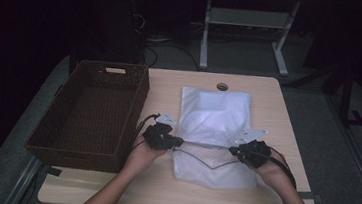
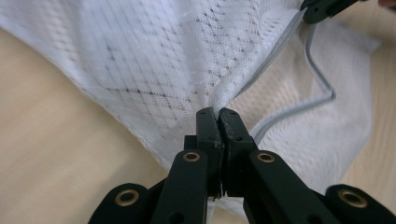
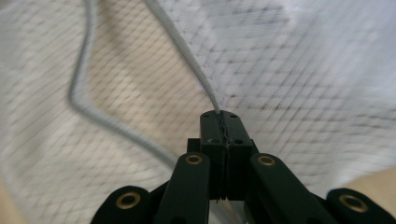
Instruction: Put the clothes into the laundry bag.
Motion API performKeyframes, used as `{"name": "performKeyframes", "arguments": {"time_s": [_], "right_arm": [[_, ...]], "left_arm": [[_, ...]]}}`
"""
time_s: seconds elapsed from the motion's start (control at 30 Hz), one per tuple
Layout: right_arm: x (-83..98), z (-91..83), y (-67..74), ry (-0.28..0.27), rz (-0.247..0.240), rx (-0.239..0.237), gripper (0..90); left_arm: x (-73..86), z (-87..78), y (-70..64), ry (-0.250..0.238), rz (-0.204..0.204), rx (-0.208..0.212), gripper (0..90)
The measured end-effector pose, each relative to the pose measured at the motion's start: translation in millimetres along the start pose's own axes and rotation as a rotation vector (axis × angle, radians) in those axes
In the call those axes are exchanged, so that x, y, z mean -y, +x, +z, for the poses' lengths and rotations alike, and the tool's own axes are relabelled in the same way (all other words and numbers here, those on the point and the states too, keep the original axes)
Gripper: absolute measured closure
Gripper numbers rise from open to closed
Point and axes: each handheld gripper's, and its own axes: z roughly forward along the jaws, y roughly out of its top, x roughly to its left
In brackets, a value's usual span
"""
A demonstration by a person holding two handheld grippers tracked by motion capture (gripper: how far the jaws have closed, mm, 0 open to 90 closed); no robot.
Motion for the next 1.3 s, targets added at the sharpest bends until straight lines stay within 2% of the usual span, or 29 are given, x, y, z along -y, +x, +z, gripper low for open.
{"name": "performKeyframes", "arguments": {"time_s": [0.07, 0.17, 0.2, 0.23, 0.33, 0.43, 0.5, 0.53, 0.57, 0.63, 0.7, 0.73, 0.77, 0.87, 0.9, 0.97, 1.17, 1.2, 1.3], "right_arm": [[11.0, 3.7, 4.5, 0.035, -0.035, -0.051, 89.3], [19.2, 9.1, 5.1, 0.068, -0.044, -0.102, 89.1], [21.4, 11.9, 4.7, 0.081, -0.043, -0.116, 89.0], [22.4, 14.7, 4.5, 0.089, -0.037, -0.120, 88.8], [22.3, 15.1, 3.3, 0.089, -0.034, -0.125, 88.7], [23.3, 15.2, 2.1, 0.081, -0.023, -0.131, 88.1], [25.6, 14.0, 1.4, 0.071, 0.002, -0.133, 81.9], [25.6, 14.0, 1.4, 0.071, 0.002, -0.133, 81.9], [27.7, 11.2, 0.5, 0.055, 0.023, -0.137, 75.8], [29.4, 6.0, -1.3, 0.025, 0.056, -0.149, 74.4], [30.3, 0.0, -3.1, -0.004, 0.074, -0.151, 69.0], [30.3, 0.0, -3.1, -0.004, 0.074, -0.151, 69.0], [30.7, -2.8, -3.8, -0.020, 0.082, -0.150, 65.8], [32.0, -11.8, -6.7, -0.071, 0.119, -0.124, 53.6], [32.3, -13.5, -7.2, -0.079, 0.125, -0.121, 52.9], [32.6, -15.0, -7.6, -0.086, 0.133, -0.123, 50.8], [33.1, -18.5, -12.0, -0.132, 0.175, -0.139, 36.9], [32.7, -19.4, -11.9, -0.142, 0.174, -0.143, 33.8], [32.5, -21.1, -11.2, -0.144, 0.167, -0.134, 32.6]], "left_arm": [[7.4, 7.3, -4.8, 0.048, 0.017, 0.035, 88.2], [14.6, 18.6, -7.6, 0.120, 0.038, 0.055, 88.0], [15.7, 21.4, -8.4, 0.125, 0.033, 0.056, 88.0], [16.5, 24.5, -8.5, 0.149, 0.048, 0.054, 87.9], [17.8, 27.5, -8.4, 0.159, 0.057, 0.050, 87.6], [19.1, 27.4, -6.5, 0.147, 0.044, 0.068, 86.6], [20.2, 26.8, -4.2, 0.132, 0.029, 0.088, 80.8], [20.2, 26.8, -4.2, 0.132, 0.029, 0.088, 77.6], [20.1, 25.6, -4.3, 0.128, 0.033, 0.089, 74.9], [19.6, 22.1, -5.8, 0.109, 0.033, 0.100, 70.2], [18.5, 15.6, -7.0, 0.081, 0.032, 0.101, 64.7], [18.5, 15.6, -7.0, 0.081, 0.032, 0.101, 62.3], [18.3, 13.7, -7.1, 0.075, 0.029, 0.105, 62.3], [18.7, 7.7, -7.1, 0.045, 0.026, 0.106, 53.1], [18.4, 5.4, -7.5, 0.035, 0.026, 0.104, 51.4], [17.3, 0.8, -8.1, 0.021, 0.039, 0.102, 47.0], [14.4, -7.6, -12.0, -0.028, 0.063, 0.110, 36.6], [14.1, -8.4, -12.7, -0.029, 0.067, 0.109, 33.6], [14.8, -11.4, -15.6, -0.034, 0.077, 0.108, 32.1]]}}
